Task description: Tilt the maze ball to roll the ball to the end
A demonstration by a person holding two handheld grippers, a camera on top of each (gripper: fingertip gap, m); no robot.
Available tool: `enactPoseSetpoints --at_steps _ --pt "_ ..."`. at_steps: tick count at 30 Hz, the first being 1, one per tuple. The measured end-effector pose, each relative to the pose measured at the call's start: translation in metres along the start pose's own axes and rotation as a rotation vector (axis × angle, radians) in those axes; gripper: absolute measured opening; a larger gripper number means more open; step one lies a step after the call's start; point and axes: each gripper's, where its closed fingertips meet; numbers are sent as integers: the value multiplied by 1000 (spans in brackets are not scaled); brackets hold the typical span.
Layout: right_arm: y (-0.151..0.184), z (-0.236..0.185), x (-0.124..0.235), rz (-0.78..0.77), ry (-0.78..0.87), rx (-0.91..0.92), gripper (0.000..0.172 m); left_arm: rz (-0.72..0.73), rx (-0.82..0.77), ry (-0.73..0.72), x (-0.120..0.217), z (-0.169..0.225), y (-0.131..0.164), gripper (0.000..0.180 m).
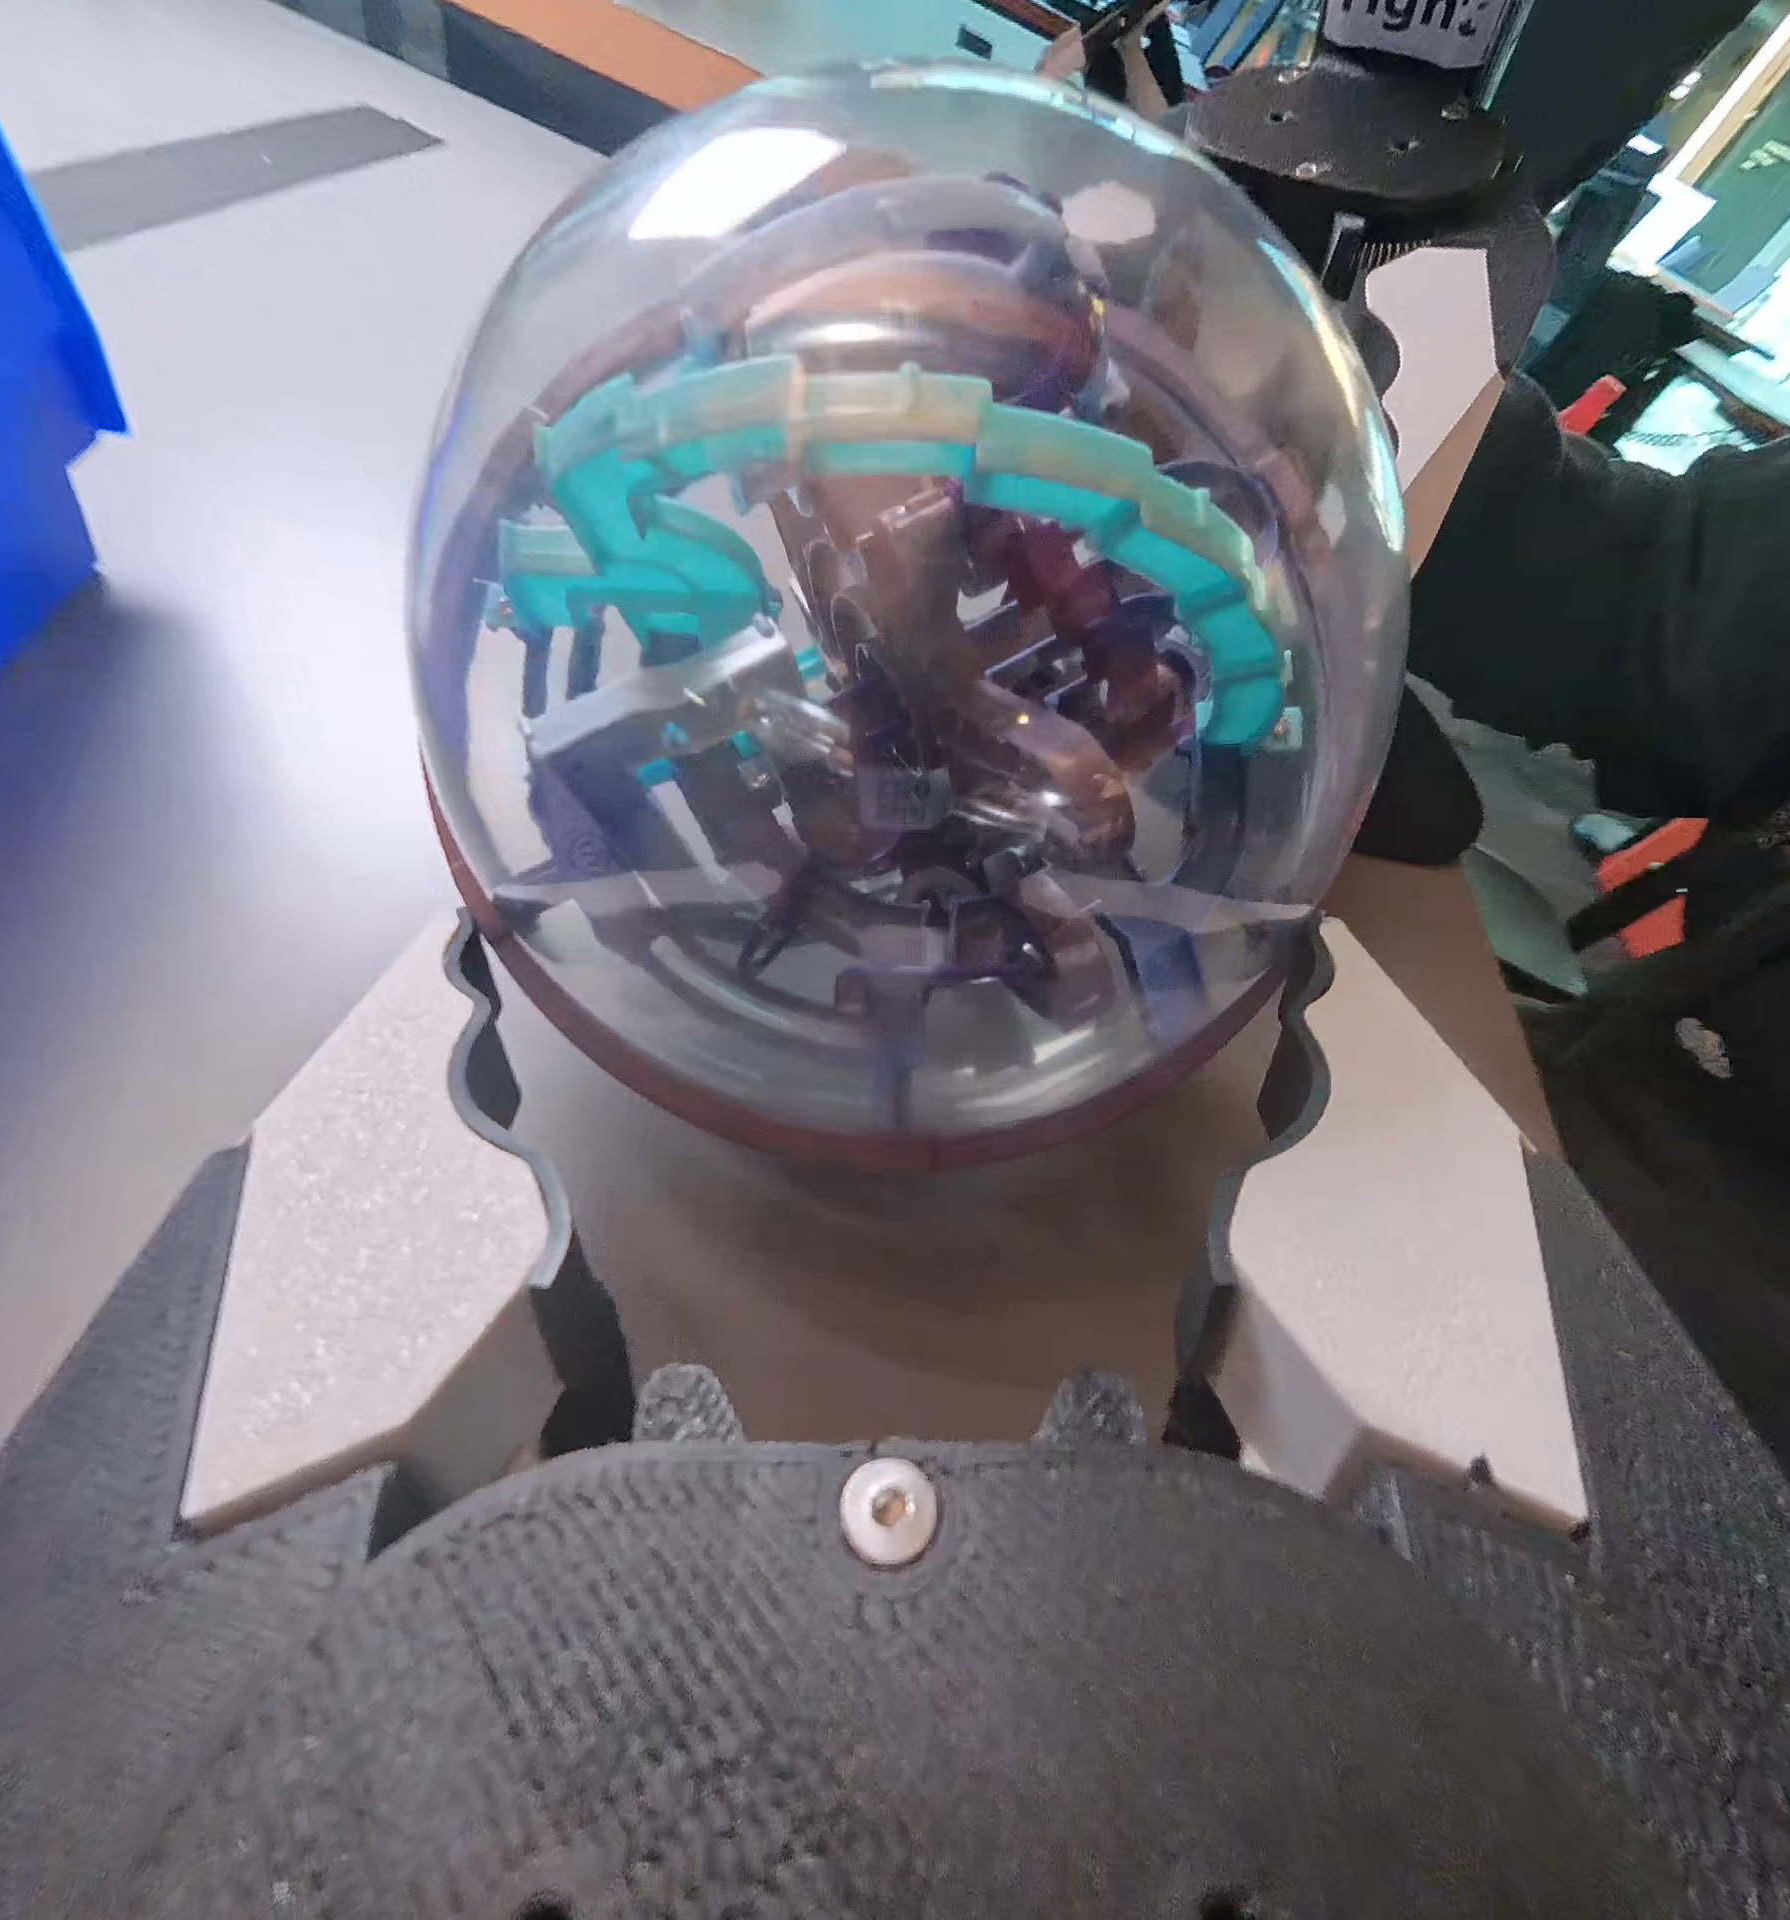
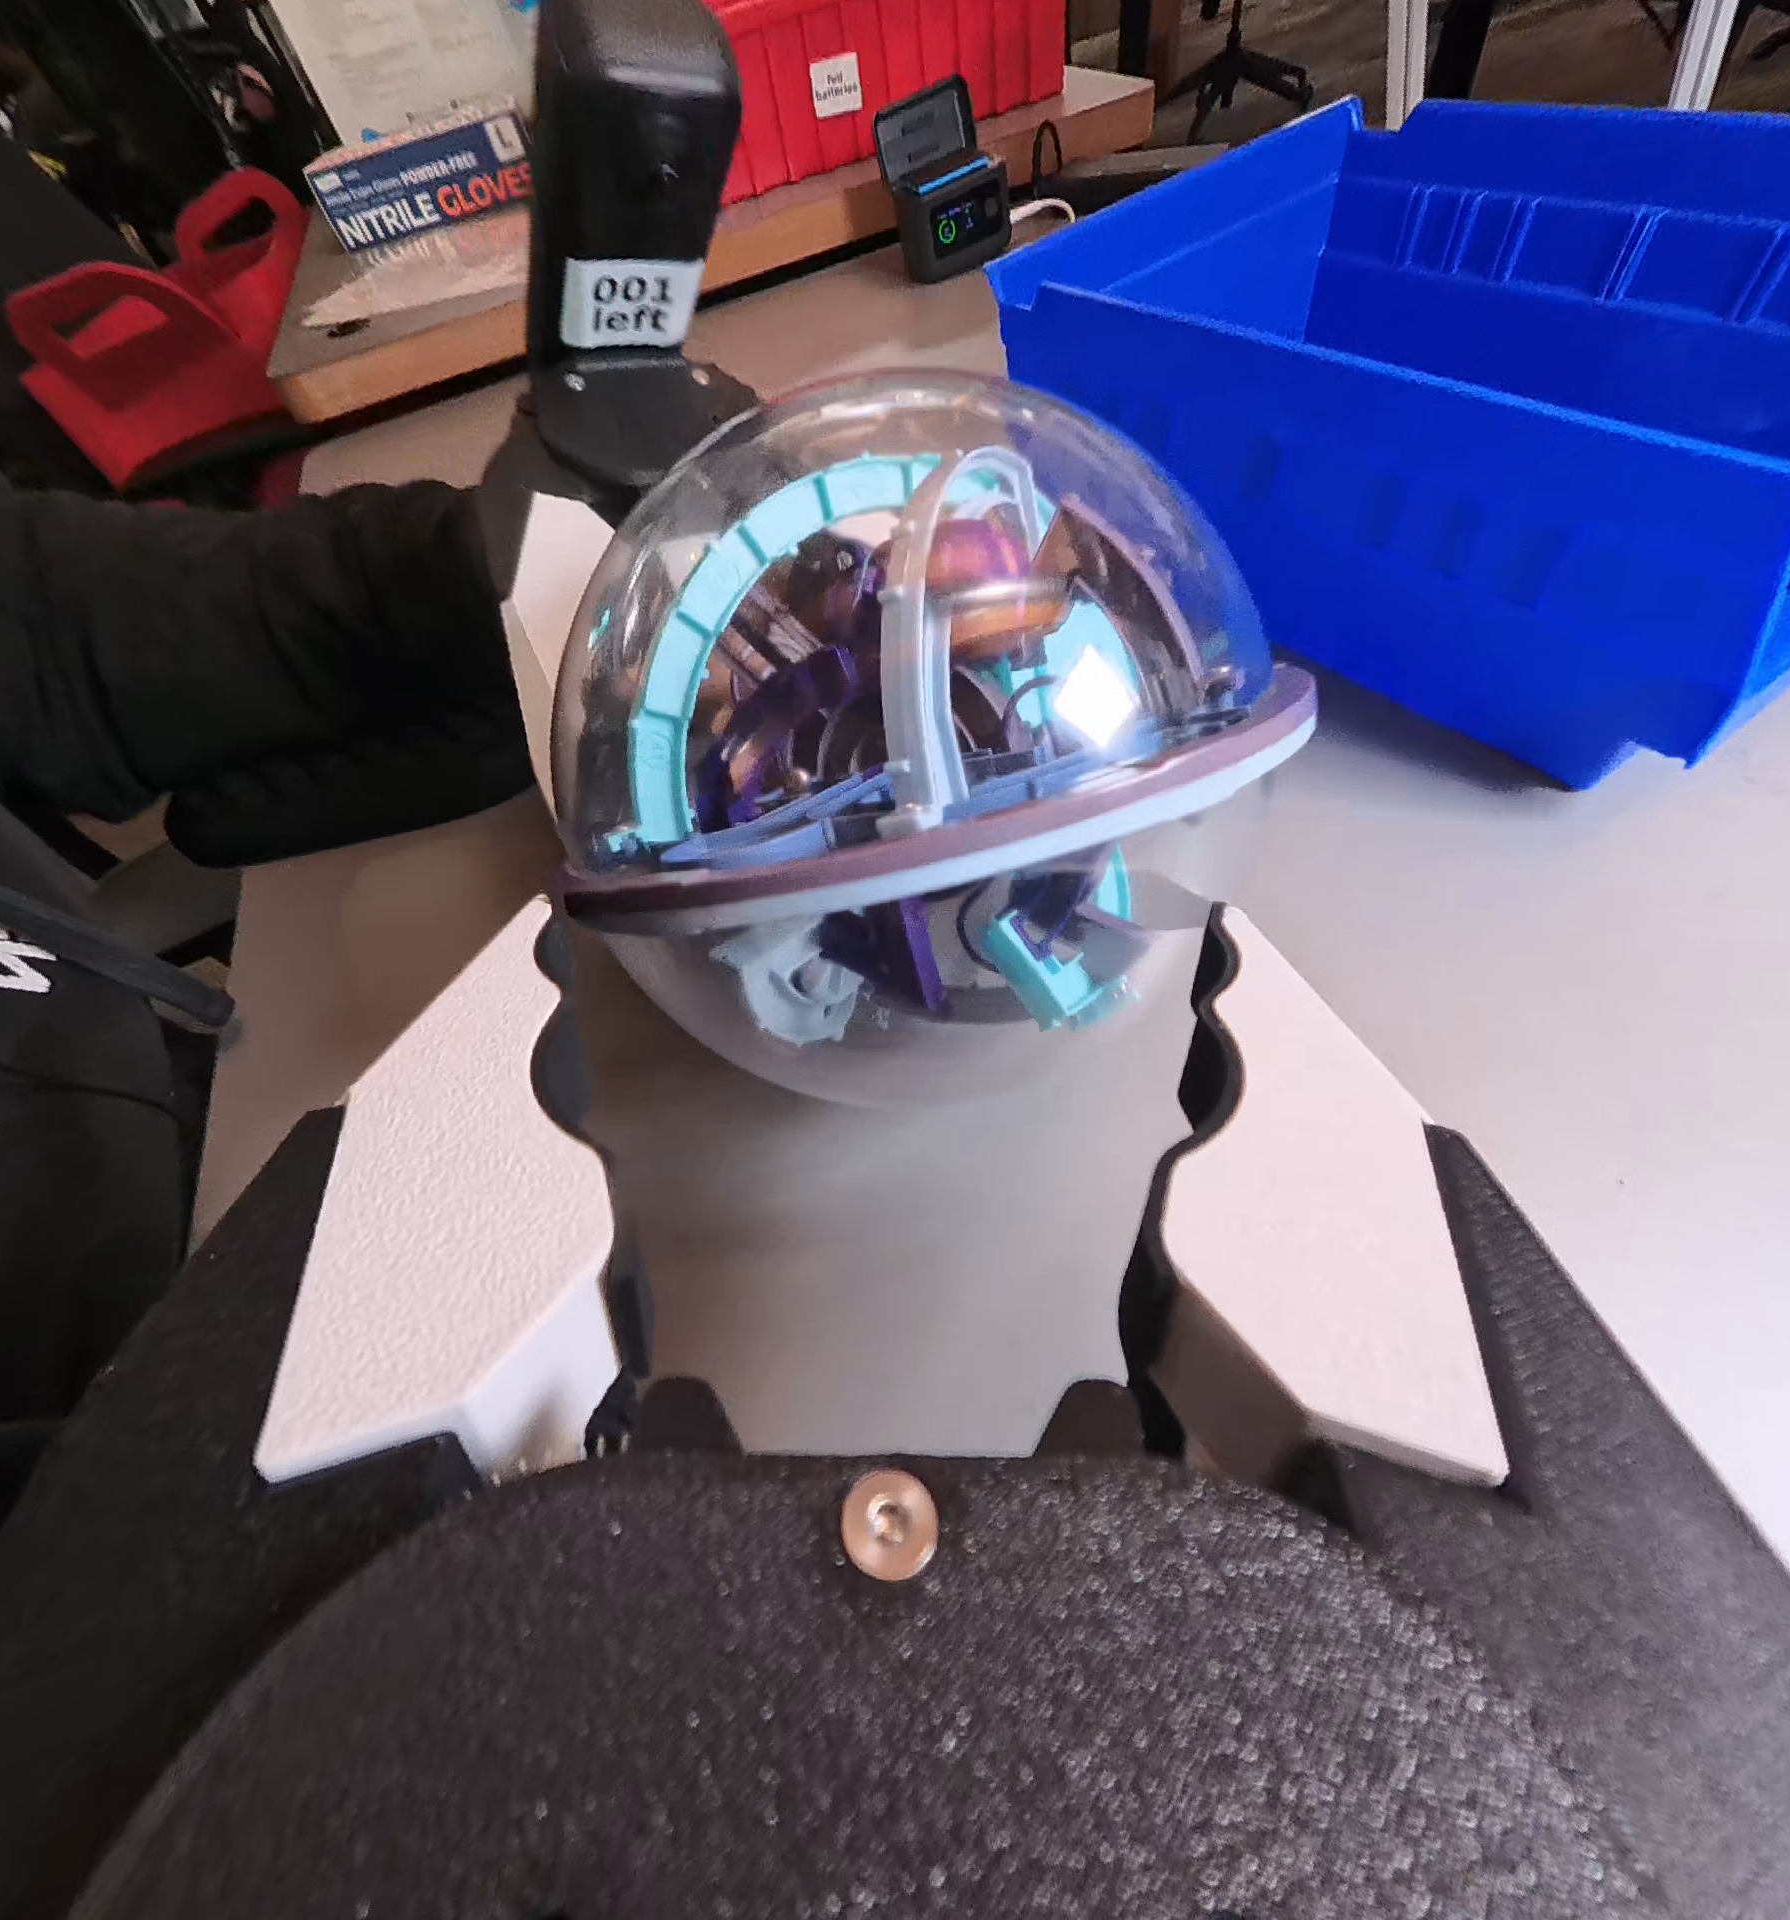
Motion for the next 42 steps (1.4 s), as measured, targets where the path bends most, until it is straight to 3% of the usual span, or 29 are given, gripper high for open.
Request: enactPoseSetpoints --at_steps 7,12,16,23,32,36,39,42 --pt "-4 2 4 9 -15 5 111 14 13 26 5 1 -2 141" --pt "-5 6 4 49 -30 6 111 132 -160 -102 35 -5 -27 141" --pt "-9 9 1 94 -50 -3 111 222 -224 -127 35 -3 -44 135" --pt "-25 17 -6 137 -37 -6 109 215 -21 -44 29 -11 -38 129" --pt "-10 14 -14 77 94 116 129 226 310 71 29 -11 -35 118" --pt "-12 9 -13 48 15 144 132 88 210 124 28 5 -21 128" --pt "-12 9 -13 12 -42 184 132 156 68 18 40 -9 -33 135" --pt "-13 9 -17 -50 -96 233 132 225 -37 21 45 -8 -48 137"
Point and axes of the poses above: each gripper's, where its closed fingertips meet, x back along the fingers, y out of its underside, z = x × y across the jaws, and after that the axes turned 5 degrees about -z, right-handed
